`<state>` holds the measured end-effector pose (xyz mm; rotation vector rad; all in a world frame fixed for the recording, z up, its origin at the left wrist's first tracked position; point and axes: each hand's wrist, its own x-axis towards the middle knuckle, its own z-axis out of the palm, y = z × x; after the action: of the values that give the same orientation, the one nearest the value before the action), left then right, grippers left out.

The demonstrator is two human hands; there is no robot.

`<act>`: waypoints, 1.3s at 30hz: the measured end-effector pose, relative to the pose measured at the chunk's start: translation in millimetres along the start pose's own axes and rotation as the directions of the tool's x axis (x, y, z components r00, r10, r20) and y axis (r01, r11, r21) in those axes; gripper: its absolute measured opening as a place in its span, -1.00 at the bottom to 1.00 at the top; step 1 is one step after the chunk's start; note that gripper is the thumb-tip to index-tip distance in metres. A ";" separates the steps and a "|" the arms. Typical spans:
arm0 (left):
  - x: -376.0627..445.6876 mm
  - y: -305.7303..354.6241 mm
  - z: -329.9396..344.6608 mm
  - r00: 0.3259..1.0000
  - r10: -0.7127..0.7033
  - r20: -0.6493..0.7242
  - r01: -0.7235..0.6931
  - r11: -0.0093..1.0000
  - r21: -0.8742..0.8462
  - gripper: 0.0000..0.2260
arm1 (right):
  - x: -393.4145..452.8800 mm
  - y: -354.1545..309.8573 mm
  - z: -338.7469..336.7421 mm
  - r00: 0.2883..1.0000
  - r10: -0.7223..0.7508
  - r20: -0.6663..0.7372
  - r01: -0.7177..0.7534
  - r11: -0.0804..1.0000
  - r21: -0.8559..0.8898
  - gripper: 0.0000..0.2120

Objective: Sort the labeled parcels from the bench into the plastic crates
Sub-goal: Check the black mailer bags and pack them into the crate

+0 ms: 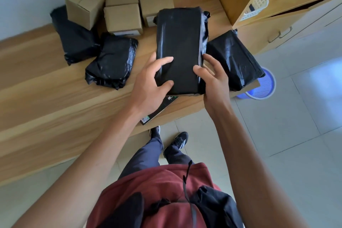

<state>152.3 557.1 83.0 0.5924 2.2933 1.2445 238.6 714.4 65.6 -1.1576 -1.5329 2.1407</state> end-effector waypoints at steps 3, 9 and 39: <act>-9.4 -4.1 -4.2 0.999 0.023 -0.044 -0.020 0.997 0.077 -0.49 | -7.4 -0.8 8.5 0.998 -0.024 0.062 0.025 1.000 -0.007 -0.53; -19.6 -3.5 -11.6 0.998 0.026 -0.055 -0.023 0.998 0.054 -0.55 | -20.7 -0.1 26.9 0.987 -0.068 0.148 0.063 0.997 0.039 -0.56; -60.3 -78.9 -155.8 0.972 -0.213 0.098 0.212 0.615 -0.760 -0.43 | -68.6 0.6 160.9 0.938 -0.047 0.345 0.095 0.988 -0.125 -0.65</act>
<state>98.3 381.4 102.4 -0.0074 1.5110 1.8950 165.8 563.4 115.7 -0.7802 -1.8644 2.3070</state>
